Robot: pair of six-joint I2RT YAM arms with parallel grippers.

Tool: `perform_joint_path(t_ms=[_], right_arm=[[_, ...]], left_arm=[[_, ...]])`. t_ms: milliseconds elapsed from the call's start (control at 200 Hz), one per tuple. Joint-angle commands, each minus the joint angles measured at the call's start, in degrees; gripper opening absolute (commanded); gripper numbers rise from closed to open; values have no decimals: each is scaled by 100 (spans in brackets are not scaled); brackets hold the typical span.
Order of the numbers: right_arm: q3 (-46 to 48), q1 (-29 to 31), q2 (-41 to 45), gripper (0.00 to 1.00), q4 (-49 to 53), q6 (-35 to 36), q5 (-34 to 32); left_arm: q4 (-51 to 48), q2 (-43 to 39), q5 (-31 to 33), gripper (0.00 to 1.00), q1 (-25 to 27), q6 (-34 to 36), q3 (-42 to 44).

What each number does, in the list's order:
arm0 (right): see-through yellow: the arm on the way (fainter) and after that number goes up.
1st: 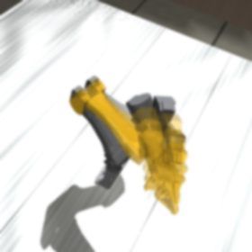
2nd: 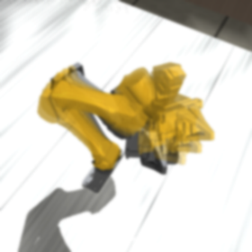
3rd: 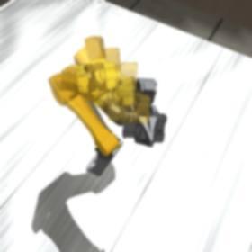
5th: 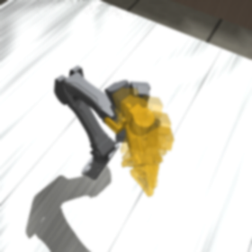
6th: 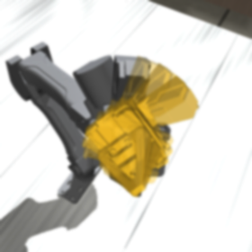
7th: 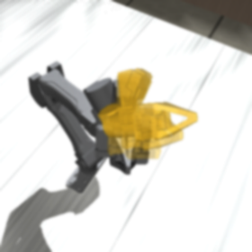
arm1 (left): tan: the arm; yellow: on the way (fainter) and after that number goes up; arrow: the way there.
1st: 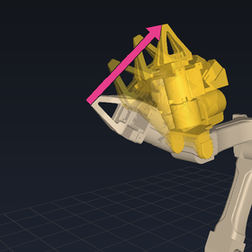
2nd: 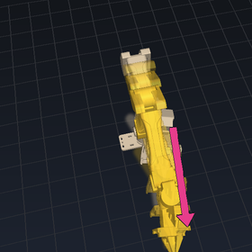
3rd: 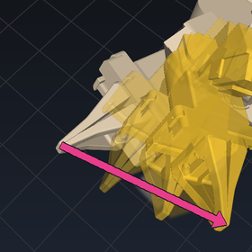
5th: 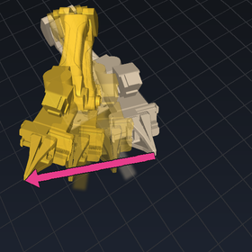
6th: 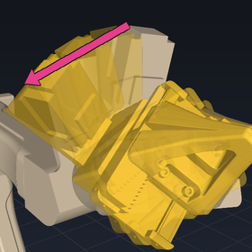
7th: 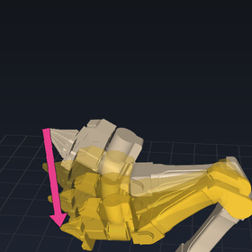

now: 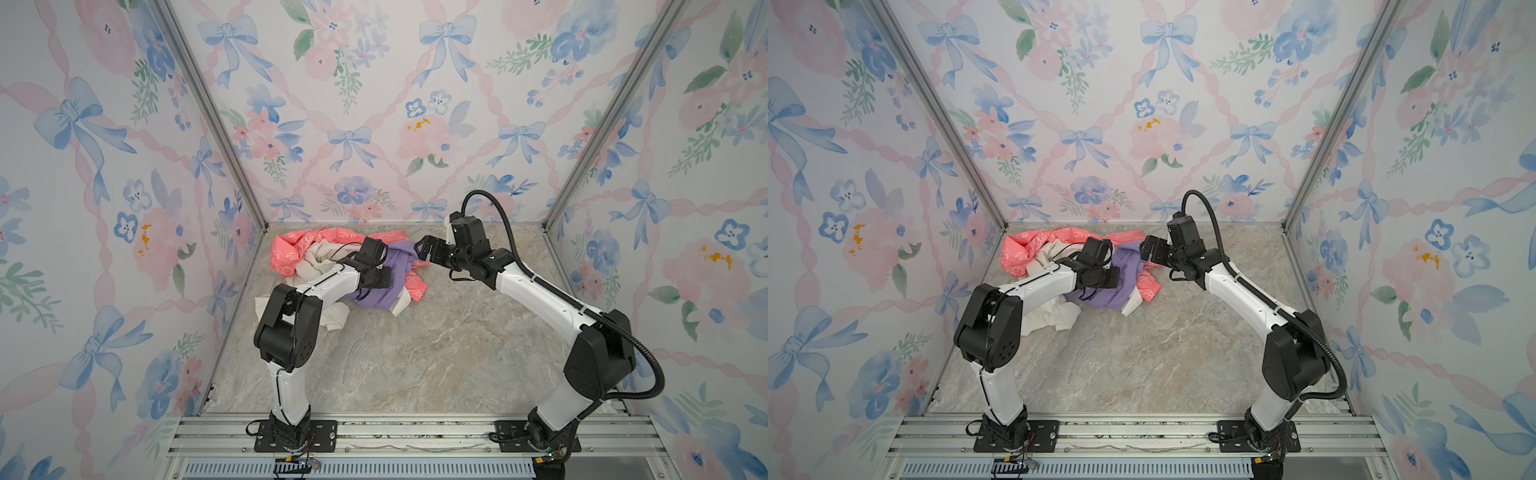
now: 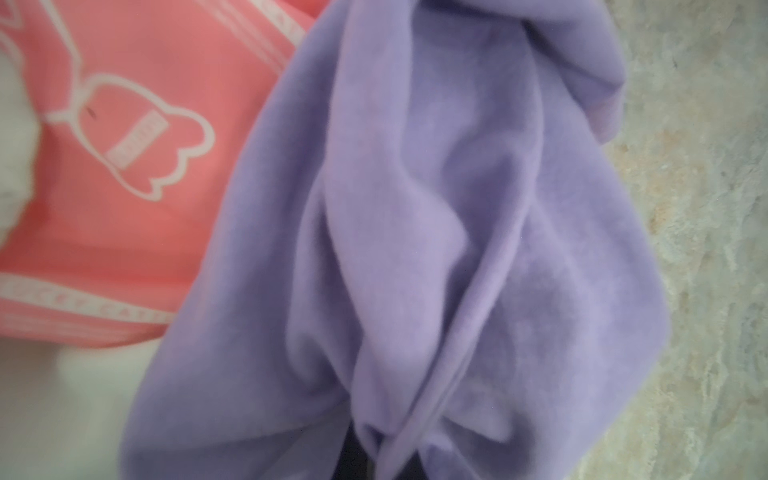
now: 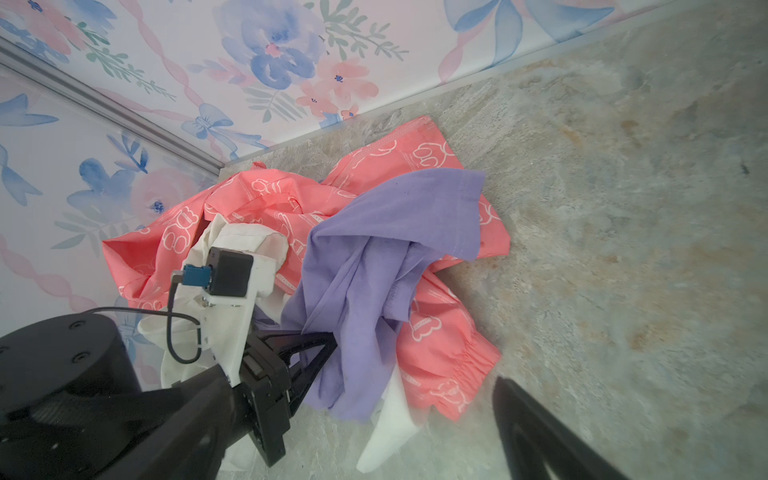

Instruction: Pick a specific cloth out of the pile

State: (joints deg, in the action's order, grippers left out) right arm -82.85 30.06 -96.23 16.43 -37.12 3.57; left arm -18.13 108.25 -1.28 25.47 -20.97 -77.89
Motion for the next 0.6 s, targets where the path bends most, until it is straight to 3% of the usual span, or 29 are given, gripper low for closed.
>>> perform_joint_path(t_ms=[0, 595], right_arm=[[80, -55, 112, 99, -1, -49, -97], [189, -53, 262, 99, -372, -81, -131]], left_arm=[[41, -503, 139, 0, -50, 67, -391], [45, -1071, 251, 0, -164, 145, -2386]])
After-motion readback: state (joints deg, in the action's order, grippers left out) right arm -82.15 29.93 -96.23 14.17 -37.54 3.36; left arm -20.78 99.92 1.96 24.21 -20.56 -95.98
